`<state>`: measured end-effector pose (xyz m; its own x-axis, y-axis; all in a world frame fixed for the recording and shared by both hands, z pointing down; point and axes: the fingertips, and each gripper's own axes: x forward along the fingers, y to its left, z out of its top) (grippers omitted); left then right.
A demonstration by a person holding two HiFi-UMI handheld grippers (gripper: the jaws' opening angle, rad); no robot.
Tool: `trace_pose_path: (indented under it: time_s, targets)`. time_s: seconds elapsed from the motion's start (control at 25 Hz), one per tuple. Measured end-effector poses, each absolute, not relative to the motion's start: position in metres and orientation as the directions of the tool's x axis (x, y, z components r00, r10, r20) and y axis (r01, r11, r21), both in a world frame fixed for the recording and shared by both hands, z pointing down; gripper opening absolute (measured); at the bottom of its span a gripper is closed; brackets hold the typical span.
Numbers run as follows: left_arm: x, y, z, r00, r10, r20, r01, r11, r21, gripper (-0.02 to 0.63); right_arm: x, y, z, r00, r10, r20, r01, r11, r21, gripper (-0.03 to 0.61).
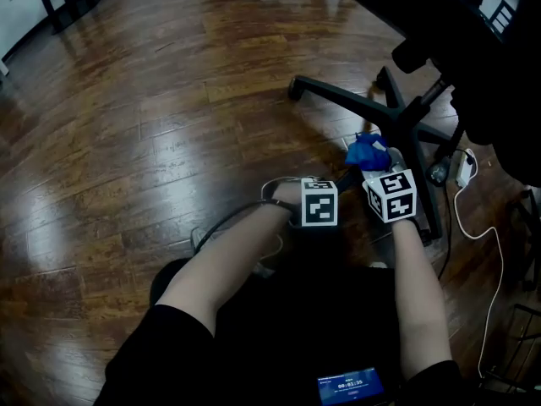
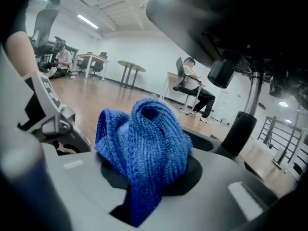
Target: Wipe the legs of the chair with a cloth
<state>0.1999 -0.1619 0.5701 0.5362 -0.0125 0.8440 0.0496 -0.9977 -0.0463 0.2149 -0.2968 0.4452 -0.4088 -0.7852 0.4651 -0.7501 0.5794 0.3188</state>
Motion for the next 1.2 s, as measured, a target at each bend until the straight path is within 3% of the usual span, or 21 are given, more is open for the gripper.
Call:
trace_pose_path:
  time_s: [0.28,0.44,0.56,0.76,0.96,1.2]
  targets:
    - [0.198,-0.166,0.570,0.527,-0.053,0.848,0.014,-0.997,-0.072,0.230,0.149,-0.235,0.477,-0.488,-0.626,0.608,-0.525,0.768,0.368,0.092]
    - [0.199,-0.164,0.569,0.531,-0.044,0.846,0.025,-0.997,-0.068,0.230,0.150,-0.237,0.477,-0.524,-0.589,0.616,-0.479,0.801,0.358,0.092]
    - [0.199,-0.164,0.568,0.536,-0.025,0.844,0.045,-0.997,-0.058,0.230,0.172,-0.269,0.466,-0.478,-0.665,0.574,-0.542,0.738,0.403,0.092]
    - [0.203,-0.157,0.567,0.547,0.022,0.837,0.077,-0.997,-0.024,0.239,0.238,-0.326,0.434,-0.356,-0.829,0.432,-0.767,0.523,0.371,0.092]
    - [0.198,-0.157,0.568,0.540,0.062,0.839,0.106,-0.994,0.005,0.255,0.236,-0.332,0.431,-0.331,-0.857,0.395,-0.792,0.480,0.377,0.092]
    - [0.200,-0.161,0.570,0.531,-0.002,0.848,0.055,-0.998,-0.037,0.253,0.220,-0.303,0.444,-0.380,-0.803,0.460,-0.768,0.551,0.327,0.092]
